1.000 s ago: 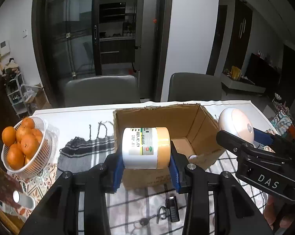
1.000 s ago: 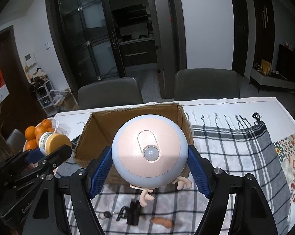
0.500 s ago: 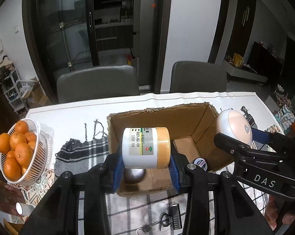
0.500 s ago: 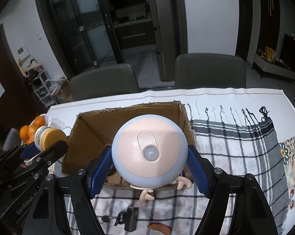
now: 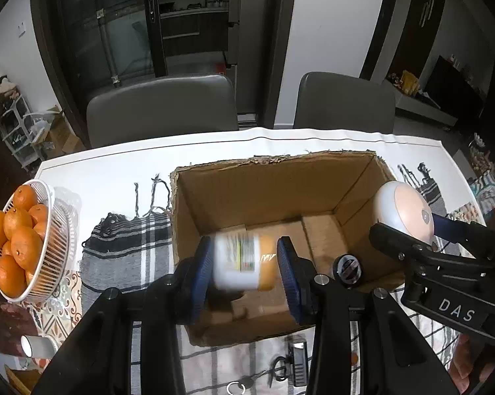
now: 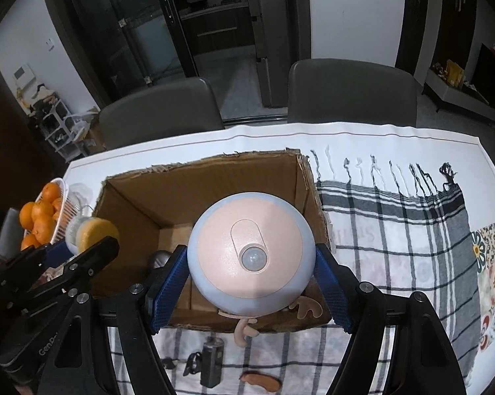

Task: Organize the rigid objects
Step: 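Open the left tool over the box while the right tool releases the lamp, then withdraw both open tools from the box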

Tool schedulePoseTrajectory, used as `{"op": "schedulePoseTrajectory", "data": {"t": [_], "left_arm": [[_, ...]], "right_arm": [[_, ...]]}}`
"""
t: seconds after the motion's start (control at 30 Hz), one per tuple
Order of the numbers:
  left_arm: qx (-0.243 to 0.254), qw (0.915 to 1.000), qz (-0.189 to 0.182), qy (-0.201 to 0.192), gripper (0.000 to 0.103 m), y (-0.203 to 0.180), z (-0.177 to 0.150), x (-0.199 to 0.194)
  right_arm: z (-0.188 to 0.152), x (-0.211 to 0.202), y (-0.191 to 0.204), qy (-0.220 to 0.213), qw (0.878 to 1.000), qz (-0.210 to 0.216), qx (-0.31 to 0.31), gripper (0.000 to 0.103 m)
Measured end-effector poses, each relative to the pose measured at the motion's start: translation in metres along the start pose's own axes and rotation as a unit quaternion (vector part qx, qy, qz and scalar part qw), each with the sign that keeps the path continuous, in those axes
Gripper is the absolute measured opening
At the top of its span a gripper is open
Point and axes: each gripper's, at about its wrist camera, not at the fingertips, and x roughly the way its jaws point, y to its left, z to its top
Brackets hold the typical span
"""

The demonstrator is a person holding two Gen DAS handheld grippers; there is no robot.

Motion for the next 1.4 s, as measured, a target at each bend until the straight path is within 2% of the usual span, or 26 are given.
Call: {"op": "schedulePoseTrajectory", "data": {"t": [0.1, 0.17, 0.23, 0.5, 0.77, 0.87, 1.0, 1.17, 1.4], "left_arm": [[0.007, 1.0000, 0.006, -0.002, 0.047, -0.001, -0.001, -0.001], [0.011, 0.9998, 0.013, -0.007, 0.048, -0.001, -0.003, -0.004], [0.013, 0.9997, 0.017, -0.013, 0.053, 0.000, -0.006, -0.009], [0.023, 0.9979, 0.035, -0.049, 0.062, 0.005, -0.026, -0.040], [0.023, 0.9961, 0.048, -0.070, 0.062, 0.018, -0.057, -0.068], [0.017, 0.9964, 0.040, -0.072, 0.062, 0.025, -0.071, -0.077], [0.027, 0.9942, 0.060, -0.085, 0.062, 0.028, -0.090, -0.087], [0.047, 0.9906, 0.088, -0.093, 0.062, 0.028, -0.113, -0.094], [0.051, 0.9900, 0.094, -0.091, 0.062, 0.037, -0.145, -0.100]], "right_arm": [[-0.002, 0.005, 0.001, 0.006, 1.000, 0.004, -0.003, 0.075], [-0.003, 0.007, 0.001, 0.007, 1.000, 0.003, -0.005, 0.076], [-0.006, 0.002, 0.002, -0.003, 1.000, -0.001, -0.007, 0.077], [-0.019, -0.033, 0.013, -0.058, 0.998, -0.028, -0.021, 0.078], [-0.049, -0.062, 0.033, -0.101, 0.994, -0.032, -0.026, 0.078], [-0.064, -0.070, 0.041, -0.112, 0.993, -0.025, -0.026, 0.078], [-0.084, -0.075, 0.051, -0.116, 0.993, -0.010, -0.028, 0.078], [-0.107, -0.078, 0.060, -0.124, 0.992, -0.018, -0.032, 0.078], [-0.136, -0.073, 0.069, -0.116, 0.992, -0.017, -0.046, 0.078]]}}
